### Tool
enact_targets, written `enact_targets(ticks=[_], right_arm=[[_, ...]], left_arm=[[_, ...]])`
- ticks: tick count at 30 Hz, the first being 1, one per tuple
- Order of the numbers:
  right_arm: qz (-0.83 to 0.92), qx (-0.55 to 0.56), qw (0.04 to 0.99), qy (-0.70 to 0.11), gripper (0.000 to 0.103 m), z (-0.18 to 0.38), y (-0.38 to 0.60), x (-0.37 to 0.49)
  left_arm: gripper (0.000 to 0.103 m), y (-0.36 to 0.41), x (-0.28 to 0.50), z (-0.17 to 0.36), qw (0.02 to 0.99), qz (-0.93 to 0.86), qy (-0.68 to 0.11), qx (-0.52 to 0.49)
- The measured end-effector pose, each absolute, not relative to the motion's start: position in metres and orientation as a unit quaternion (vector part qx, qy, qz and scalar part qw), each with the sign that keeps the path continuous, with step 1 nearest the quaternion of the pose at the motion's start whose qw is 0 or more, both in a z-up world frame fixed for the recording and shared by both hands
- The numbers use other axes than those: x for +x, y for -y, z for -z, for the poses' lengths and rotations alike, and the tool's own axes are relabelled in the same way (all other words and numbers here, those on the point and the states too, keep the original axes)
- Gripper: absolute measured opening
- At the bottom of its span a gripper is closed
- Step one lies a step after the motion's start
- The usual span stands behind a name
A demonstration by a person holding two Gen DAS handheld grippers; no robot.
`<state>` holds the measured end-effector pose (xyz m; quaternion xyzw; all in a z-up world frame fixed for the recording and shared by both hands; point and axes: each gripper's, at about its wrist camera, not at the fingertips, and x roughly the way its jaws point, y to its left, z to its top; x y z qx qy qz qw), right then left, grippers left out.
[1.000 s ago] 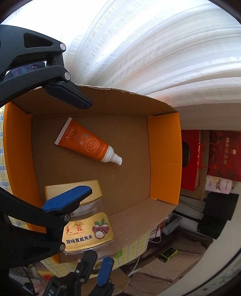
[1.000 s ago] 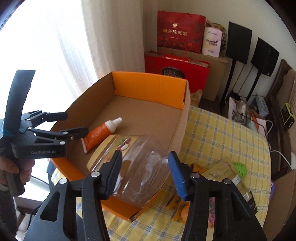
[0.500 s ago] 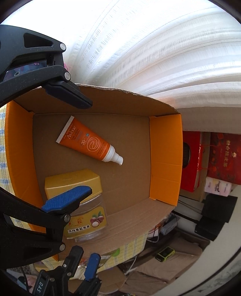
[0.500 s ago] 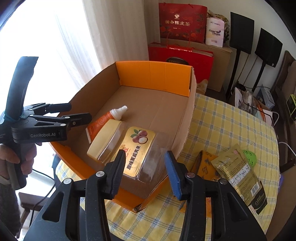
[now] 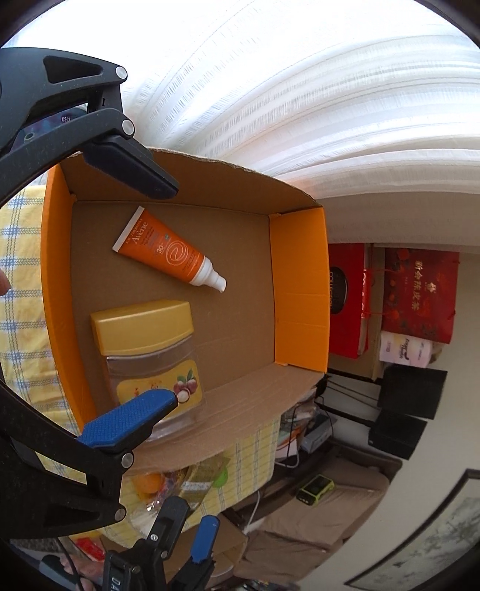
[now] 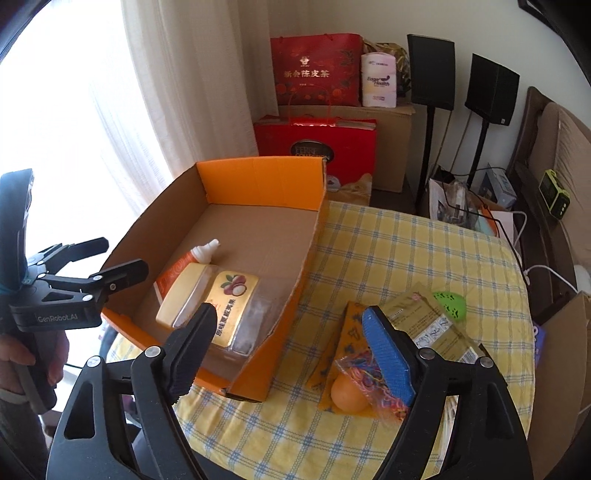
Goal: Organize objects
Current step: 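Lower the clear container into the tray box and open the right tool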
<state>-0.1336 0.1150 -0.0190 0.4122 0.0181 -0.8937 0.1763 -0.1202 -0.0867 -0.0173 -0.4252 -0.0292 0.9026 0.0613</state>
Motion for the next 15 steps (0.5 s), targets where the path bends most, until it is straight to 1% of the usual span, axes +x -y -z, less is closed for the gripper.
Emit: enact_targets(ticks=[6,8,15], right_arm=[[0.901,0.405,0.153,-0.008,0.088,0.011,-0.145,-0.126],[0.904,0.403,0.144,-0.006,0.091,0.008,-0.156,-0.123],[0.91,0.399,0.113,0.014,0.092,0.005,-0.197,-0.113]], left_arm=[[0.103,0.066,-0.114,0.012,0.098,-0.904,0.041,-0.413],[0.103,0.056,-0.112,0.011,0.109,-0.904,0.037,-0.411],[0.103,0.016,-0.103,0.009,0.146,-0.898,0.021,-0.414]])
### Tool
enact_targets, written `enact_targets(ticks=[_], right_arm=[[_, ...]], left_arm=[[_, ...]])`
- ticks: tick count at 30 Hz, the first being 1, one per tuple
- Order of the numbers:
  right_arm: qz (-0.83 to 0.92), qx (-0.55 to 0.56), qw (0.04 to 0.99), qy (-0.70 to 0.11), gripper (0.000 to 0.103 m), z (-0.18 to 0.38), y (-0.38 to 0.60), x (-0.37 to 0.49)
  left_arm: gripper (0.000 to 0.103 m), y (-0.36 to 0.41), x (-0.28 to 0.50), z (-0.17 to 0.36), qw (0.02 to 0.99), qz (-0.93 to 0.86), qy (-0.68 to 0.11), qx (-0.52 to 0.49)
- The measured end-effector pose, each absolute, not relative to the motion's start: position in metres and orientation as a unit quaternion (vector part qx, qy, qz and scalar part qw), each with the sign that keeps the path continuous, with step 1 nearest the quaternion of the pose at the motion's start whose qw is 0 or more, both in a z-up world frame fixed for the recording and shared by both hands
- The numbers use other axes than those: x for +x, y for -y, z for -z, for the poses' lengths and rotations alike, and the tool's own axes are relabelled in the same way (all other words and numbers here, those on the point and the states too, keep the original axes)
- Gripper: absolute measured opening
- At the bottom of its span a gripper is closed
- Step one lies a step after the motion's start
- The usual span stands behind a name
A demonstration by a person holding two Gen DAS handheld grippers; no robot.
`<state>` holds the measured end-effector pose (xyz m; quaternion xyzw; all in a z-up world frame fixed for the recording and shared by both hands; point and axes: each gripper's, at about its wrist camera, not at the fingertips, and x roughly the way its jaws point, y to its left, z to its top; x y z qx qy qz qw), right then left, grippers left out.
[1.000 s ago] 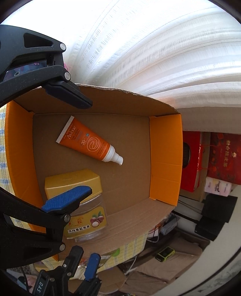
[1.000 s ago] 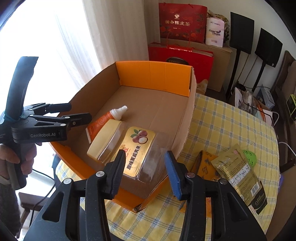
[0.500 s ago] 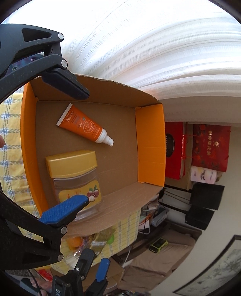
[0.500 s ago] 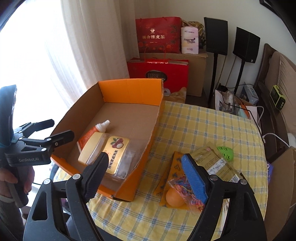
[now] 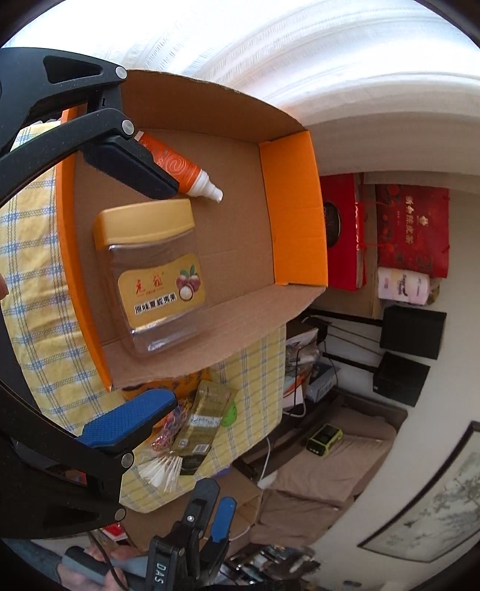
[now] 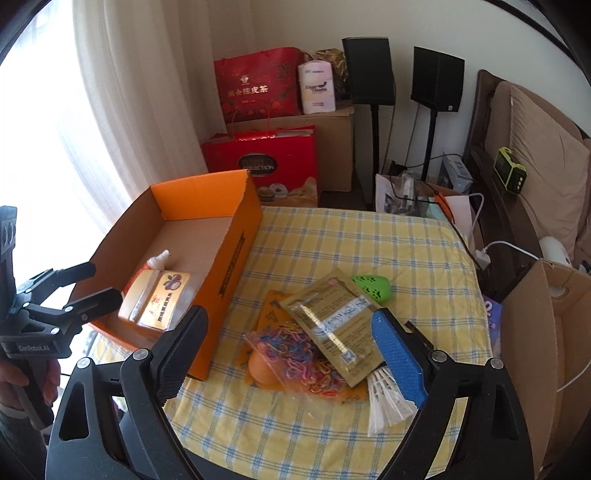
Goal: Organize objects
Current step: 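Lower the clear container into the tray box and open the right tool, then grasp the white shuttlecock with the right tool and lift it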
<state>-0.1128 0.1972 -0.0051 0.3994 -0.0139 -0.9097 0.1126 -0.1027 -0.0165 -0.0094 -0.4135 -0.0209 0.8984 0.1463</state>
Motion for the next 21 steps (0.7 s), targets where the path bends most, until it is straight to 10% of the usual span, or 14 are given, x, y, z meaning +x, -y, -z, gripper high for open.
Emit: enact_targets(ticks=[21], right_arm=[[0.905,0.42,0.061,0.04,0.091,0.031,-0.262,-0.099]], left_arm=[[0.103,-0.058,-0.098,0.01,0.21,-0.882,-0.002,-0.421]])
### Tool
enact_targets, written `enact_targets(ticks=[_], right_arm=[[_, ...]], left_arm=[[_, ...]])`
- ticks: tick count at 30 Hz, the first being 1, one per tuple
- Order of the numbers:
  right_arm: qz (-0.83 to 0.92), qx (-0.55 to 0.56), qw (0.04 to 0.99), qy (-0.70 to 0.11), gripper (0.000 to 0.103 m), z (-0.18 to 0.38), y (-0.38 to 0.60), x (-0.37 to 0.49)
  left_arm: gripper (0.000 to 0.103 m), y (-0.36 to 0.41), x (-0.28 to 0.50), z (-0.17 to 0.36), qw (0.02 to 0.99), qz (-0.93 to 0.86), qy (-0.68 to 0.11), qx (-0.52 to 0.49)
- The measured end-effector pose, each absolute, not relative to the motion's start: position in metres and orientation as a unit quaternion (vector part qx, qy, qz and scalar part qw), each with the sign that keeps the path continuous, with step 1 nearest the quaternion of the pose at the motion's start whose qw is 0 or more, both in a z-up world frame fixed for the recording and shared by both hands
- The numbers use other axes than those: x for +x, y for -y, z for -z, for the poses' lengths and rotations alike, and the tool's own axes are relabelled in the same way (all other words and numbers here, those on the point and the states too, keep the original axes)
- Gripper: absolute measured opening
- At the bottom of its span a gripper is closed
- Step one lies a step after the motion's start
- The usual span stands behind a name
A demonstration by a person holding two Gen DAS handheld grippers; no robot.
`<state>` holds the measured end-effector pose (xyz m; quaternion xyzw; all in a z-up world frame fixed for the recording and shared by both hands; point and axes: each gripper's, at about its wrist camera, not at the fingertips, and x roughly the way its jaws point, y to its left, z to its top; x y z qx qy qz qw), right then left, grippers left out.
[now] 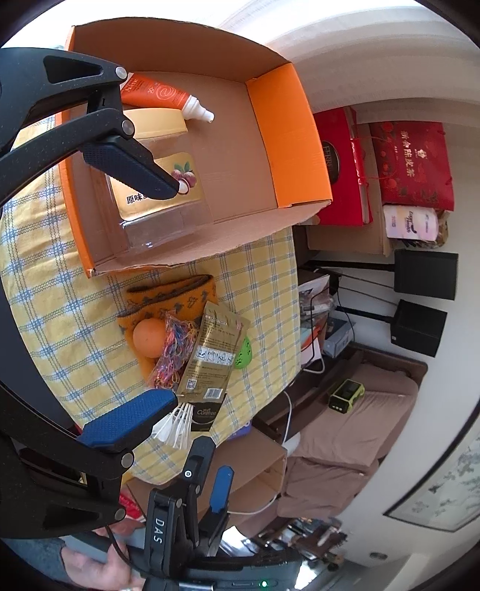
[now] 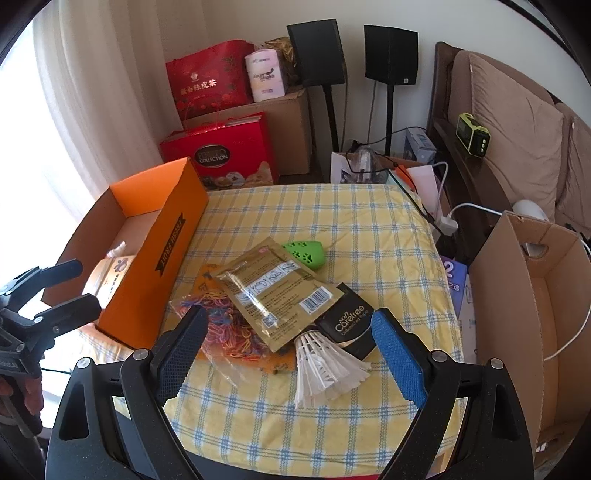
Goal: Organize objects
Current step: 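Grasp the white shuttlecock with the right tool and lift it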
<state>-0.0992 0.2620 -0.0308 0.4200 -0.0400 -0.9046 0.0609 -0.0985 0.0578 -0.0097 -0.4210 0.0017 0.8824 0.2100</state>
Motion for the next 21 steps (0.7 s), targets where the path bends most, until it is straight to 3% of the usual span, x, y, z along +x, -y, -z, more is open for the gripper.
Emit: enact_targets(ticks=[6,18,21], right_arm=[[0.896,0.441,0.045,0.037,0.086,0.052,-0.279,-0.103],[0.872,0.485,0.072,0.013,0.086,0.095,-0.279,-0.112],[0.867,0.493,0.074,-0.001,0.079,0.102,-0.276,-0.112]], left_arm=[[0.103,-0.071,-0.103,0.009,0.216,-0.879,-0.002,-0.425],[0.103,-0.096,-0.11,0.017,0.23,-0.866,-0.011,-0.443],[0.103,-0.098,-0.11,0.017,0.231,-0.865,-0.011,-0.444]])
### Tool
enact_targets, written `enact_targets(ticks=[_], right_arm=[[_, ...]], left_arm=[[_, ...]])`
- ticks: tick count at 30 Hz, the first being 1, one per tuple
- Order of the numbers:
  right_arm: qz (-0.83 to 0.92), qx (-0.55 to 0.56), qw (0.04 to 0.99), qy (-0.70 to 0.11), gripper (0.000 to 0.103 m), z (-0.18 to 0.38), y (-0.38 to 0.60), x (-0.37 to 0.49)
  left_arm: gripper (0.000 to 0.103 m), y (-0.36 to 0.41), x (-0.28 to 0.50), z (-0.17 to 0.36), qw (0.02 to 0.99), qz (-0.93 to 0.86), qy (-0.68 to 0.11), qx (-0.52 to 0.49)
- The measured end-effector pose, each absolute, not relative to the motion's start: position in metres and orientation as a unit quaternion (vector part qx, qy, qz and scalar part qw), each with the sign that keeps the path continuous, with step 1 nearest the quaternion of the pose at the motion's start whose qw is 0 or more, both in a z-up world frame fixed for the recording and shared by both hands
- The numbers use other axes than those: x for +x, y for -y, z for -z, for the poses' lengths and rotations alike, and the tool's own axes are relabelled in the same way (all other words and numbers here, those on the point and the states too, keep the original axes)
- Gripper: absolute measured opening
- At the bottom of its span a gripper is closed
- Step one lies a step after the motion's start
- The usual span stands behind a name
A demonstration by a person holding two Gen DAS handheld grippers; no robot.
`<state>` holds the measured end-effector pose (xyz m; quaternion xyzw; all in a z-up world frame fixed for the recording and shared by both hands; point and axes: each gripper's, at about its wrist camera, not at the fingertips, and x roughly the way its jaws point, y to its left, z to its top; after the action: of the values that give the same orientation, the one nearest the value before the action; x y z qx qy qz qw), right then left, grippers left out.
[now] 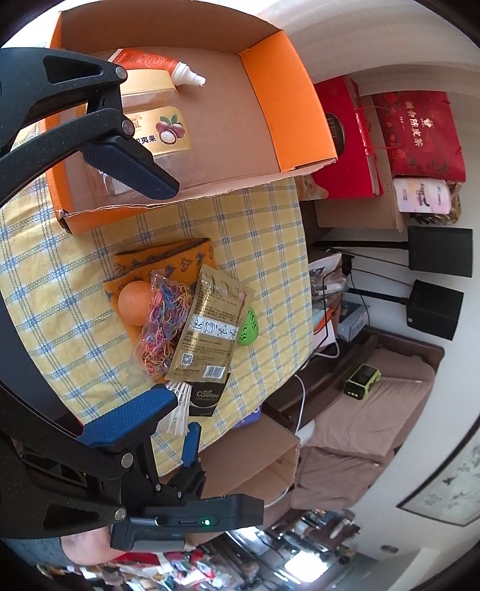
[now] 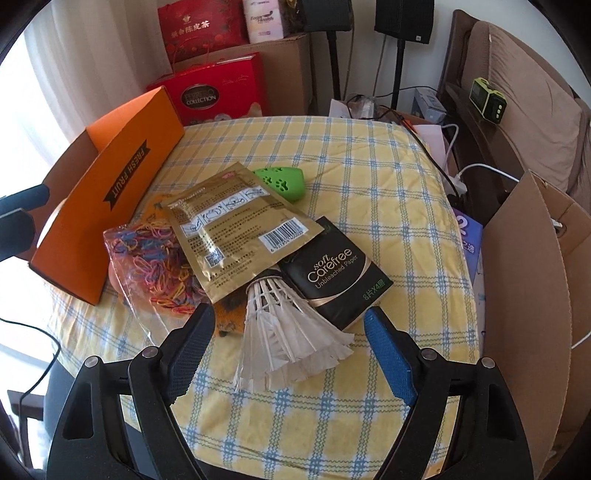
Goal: Organize objects
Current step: 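Grasp the white shuttlecock with the right tool and lift it, then grasp the orange ball with the left tool while the right tool holds the shuttlecock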
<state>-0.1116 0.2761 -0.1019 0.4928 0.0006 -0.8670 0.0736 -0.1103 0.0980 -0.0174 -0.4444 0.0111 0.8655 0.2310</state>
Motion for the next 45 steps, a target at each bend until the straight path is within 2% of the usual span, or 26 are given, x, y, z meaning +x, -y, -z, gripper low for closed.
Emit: enact_targets(ticks=[2,3,8,15,25,28,35,39,45], right_arm=[[0.865,0.497,0.071,-0.014,0.062,0.105,-0.274,-0.111],[0.864,0.499,0.068,-0.02,0.058,0.107,-0.273,-0.111],[0.864,0.499,0.065,-0.033,0.054,0.107,-0.273,-0.108],[0.867,0.495,0.059,-0.025,0.054,0.096,-0.285,-0.093],[0.882,0.469,0.044,0.038,0.053,0.07,-0.314,-0.077],[0.886,0.459,0.047,0.049,0.054,0.063,-0.314,-0.072],[0.891,0.445,0.06,0.058,0.054,0.054,-0.307,-0.063],[0.894,0.44,0.063,0.063,0.054,0.05,-0.305,-0.061],[0.894,0.438,0.065,0.063,0.054,0.05,-0.304,-0.058]], left_arm=[[0.103,-0.1,-0.111,0.018,0.23,-0.865,-0.012,-0.445],[0.103,-0.1,-0.111,0.018,0.231,-0.865,-0.012,-0.446],[0.103,-0.104,-0.111,0.019,0.231,-0.863,-0.013,-0.449],[0.103,-0.109,-0.114,0.016,0.231,-0.863,-0.021,-0.45],[0.102,-0.122,-0.114,0.028,0.233,-0.855,-0.057,-0.459],[0.095,-0.127,-0.108,0.032,0.235,-0.853,-0.081,-0.459],[0.091,-0.129,-0.081,0.041,0.237,-0.857,-0.13,-0.439],[0.072,-0.126,-0.08,0.054,0.225,-0.855,-0.135,-0.447],[0.071,-0.132,-0.081,0.061,0.225,-0.852,-0.149,-0.449]])
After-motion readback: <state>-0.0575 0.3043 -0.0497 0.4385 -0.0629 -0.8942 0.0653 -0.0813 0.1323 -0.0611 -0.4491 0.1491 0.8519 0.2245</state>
